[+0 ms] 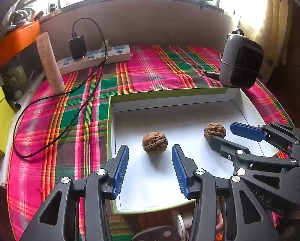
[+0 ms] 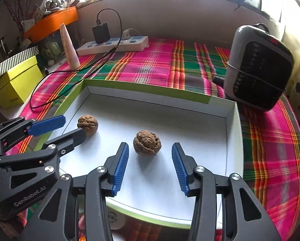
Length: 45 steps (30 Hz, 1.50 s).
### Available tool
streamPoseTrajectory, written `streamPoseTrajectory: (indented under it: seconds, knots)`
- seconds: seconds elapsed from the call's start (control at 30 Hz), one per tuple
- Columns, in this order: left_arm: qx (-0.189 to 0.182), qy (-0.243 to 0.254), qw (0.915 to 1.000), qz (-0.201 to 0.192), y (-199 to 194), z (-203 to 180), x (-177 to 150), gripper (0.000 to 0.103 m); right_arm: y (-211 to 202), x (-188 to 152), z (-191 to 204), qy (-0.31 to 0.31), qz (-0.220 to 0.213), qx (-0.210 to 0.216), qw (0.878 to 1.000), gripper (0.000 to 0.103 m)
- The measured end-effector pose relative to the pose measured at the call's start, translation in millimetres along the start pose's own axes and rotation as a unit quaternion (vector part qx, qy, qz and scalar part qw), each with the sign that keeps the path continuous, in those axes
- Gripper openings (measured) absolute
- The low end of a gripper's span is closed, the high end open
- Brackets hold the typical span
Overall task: Organize objects
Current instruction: 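Open the left tool to drop its walnut in the tray while the right tool releases its walnut, then withdraw both tools from the tray back toward the remaining objects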
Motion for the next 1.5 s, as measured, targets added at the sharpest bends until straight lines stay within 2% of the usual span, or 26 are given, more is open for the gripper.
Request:
streamPoseTrajectory:
  seconds: [0.73,0.83,1.17,1.5]
  knots:
    - [0.027,-0.019,0.9988,-0.037,-59.3,-0.5,-31.8,0.044,-53.3,-27.8,9.7,0.025,-0.042,0.012,0.999,0.046]
    - [0.041,-0.014,0.9980,-0.046,-66.9,-0.5,-37.1,0.044,-60.9,-32.9,13.3,0.018,-0.049,0.010,0.999,0.046]
    - [0.036,-0.018,0.9978,-0.052,-81.2,-5.9,-55.5,0.044,-83.6,-51.7,23.0,0.002,-0.075,0.016,0.997,0.046]
    - [0.031,-0.016,0.9980,-0.052,-86.8,-13.1,-69.2,0.045,-90.4,-68.6,28.7,-0.004,-0.078,0.024,0.997,0.046]
Point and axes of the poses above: each gripper's, at about its wrist camera, not at the fingertips, and y roughly the way its jaws point, z to its left, x to its top, the point moved 10 cm from there along y, roughly the way its jaws point
